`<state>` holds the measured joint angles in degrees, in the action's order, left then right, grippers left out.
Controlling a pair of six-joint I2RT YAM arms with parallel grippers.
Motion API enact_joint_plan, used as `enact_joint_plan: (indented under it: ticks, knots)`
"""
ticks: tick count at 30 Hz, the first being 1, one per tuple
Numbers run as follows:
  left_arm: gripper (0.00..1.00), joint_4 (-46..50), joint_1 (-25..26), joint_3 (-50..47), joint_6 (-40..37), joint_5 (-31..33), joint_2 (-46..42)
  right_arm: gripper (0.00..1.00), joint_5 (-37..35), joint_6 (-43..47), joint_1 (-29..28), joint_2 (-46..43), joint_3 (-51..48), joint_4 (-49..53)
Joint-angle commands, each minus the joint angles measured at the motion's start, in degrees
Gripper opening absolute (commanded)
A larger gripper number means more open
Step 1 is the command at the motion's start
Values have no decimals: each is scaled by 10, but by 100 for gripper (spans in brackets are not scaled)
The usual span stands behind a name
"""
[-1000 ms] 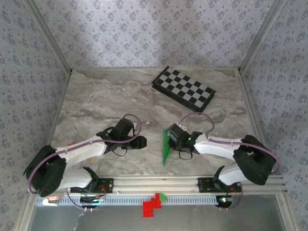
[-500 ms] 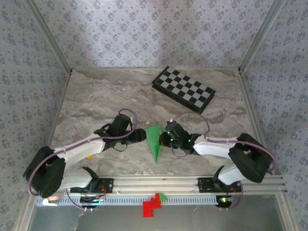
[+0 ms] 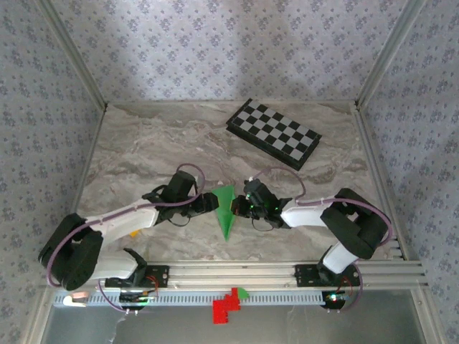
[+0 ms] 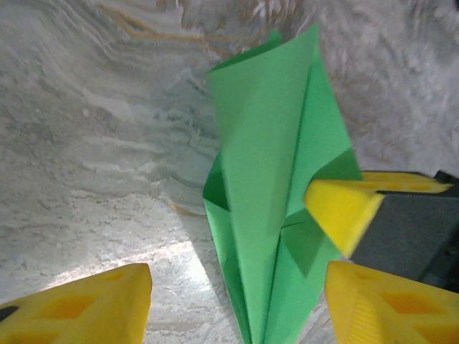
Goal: Fold a paper plane with a square sheet of paper (pick it up from the middle)
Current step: Turn over the paper plane at the center of the table, then move the paper plane to the center of the table.
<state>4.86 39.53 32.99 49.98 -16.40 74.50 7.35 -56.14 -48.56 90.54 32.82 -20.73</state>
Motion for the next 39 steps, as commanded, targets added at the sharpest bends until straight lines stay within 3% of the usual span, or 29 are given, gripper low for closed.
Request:
enact_joint_plan:
  ticks: [1,14,30,35,39]
  knots:
    - [65,-15,14,33,-19,-24,22,4,1,-5,5,6,-18,-21]
    - [47,-4,20,95,-46,-23,126,4,2,-15,6,16,-42,-53]
    - [17,-9,35,154,-63,-41,199,6,11,-13,18,20,-52,-70]
    - [5,36,35,171,-92,-7,192,16,22,-3,30,-6,-60,-60]
    - [2,126,28,190,-145,58,151,26,39,15,52,-70,-73,-46]
